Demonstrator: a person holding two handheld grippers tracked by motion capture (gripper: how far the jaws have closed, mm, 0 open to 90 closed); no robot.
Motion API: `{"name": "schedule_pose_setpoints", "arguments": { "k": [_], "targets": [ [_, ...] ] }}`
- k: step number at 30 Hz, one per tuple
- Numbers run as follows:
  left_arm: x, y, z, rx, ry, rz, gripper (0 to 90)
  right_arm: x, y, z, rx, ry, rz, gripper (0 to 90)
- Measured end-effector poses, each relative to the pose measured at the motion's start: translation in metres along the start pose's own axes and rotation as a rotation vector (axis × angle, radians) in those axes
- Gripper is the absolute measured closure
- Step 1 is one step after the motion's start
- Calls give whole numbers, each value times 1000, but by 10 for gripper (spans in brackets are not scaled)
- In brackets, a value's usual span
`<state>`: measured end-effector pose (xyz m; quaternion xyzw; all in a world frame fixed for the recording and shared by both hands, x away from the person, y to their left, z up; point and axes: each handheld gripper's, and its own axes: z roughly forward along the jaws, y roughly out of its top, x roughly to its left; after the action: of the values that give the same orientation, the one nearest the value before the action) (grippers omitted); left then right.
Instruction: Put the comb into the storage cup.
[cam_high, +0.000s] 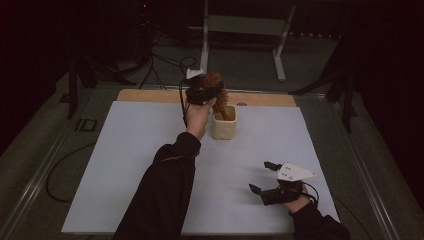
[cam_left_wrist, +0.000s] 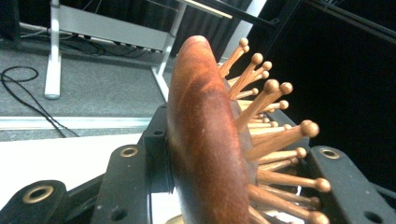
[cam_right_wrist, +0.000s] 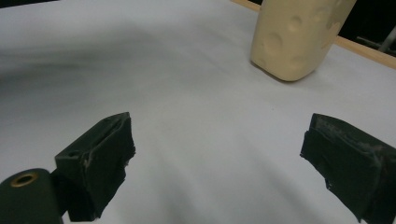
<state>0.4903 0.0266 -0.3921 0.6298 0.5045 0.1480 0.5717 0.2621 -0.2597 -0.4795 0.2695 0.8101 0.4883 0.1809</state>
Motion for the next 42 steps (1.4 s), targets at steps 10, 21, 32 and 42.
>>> {"name": "schedule_pose_setpoints", "arguments": {
  "k": [10, 21, 32, 42],
  "targets": [
    [9, -10, 6, 15, -25, -2, 533, 0, 0, 0, 3, 1, 0, 79],
    [9, -13, 9, 38, -41, 43, 509, 0, 0, 1, 6, 5, 3, 80],
    [11, -13, 6, 50, -35, 48, 471, 1, 0, 1, 5, 8, 6, 80],
    [9, -8, -2, 105, -36, 78, 252, 0, -1, 2, 4, 8, 5, 80]
  ]
}}
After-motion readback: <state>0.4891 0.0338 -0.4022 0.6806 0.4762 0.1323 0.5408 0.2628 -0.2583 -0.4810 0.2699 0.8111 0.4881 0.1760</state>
